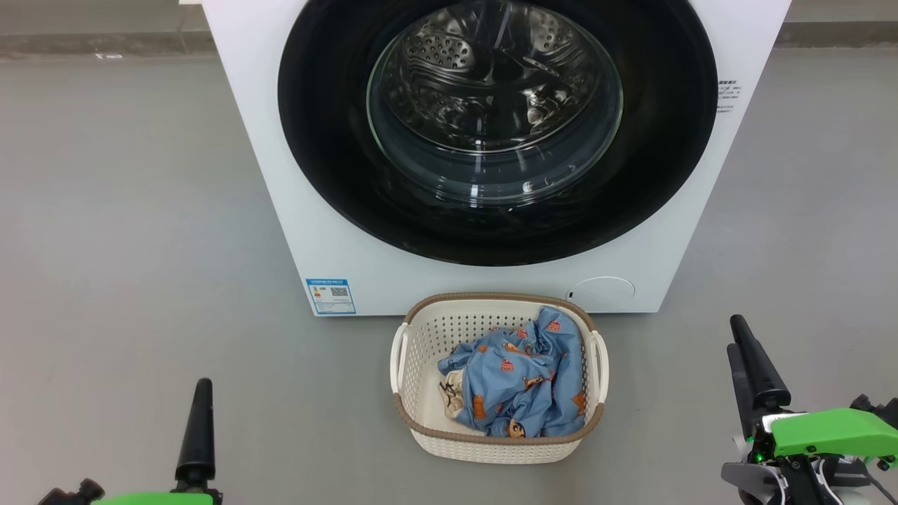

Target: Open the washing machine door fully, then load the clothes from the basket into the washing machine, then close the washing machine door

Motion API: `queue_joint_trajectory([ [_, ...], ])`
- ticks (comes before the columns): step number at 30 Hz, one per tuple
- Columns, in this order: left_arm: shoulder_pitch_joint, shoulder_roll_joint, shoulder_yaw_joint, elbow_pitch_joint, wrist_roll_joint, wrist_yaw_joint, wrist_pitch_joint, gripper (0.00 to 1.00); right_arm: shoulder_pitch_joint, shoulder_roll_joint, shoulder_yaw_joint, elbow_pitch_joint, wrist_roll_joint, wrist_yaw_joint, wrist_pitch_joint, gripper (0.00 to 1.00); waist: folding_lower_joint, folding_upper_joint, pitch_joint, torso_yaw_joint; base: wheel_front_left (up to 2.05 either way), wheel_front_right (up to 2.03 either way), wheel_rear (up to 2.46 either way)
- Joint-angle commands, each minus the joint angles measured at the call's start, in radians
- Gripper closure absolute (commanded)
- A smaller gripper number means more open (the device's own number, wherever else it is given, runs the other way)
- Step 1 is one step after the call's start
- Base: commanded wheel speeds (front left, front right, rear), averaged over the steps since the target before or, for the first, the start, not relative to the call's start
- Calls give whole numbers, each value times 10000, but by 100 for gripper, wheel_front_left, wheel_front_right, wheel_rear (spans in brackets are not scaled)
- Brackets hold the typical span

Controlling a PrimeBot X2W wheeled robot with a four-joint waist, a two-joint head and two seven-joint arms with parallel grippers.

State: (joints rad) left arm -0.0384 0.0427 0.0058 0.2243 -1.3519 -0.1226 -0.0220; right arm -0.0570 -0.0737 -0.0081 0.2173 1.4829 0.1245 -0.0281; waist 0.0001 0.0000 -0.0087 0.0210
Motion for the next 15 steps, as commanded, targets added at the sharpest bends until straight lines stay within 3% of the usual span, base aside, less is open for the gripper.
queue_joint_trajectory([
  [1,-436,168,89,-362,367,-34,-114,0,-563,-238,92,-346,-258,25,-98,0,-1,0,-8,1,0,0,0],
  [9,-470,214,-38,-330,1345,-39,-352,0,-646,-374,306,-355,-1450,29,-332,0,-1,0,-35,8,0,0,0],
  [15,-512,318,-61,-209,2729,-36,-562,0,-721,-482,468,-362,-2552,32,-538,0,-1,0,-17,22,0,0,0],
])
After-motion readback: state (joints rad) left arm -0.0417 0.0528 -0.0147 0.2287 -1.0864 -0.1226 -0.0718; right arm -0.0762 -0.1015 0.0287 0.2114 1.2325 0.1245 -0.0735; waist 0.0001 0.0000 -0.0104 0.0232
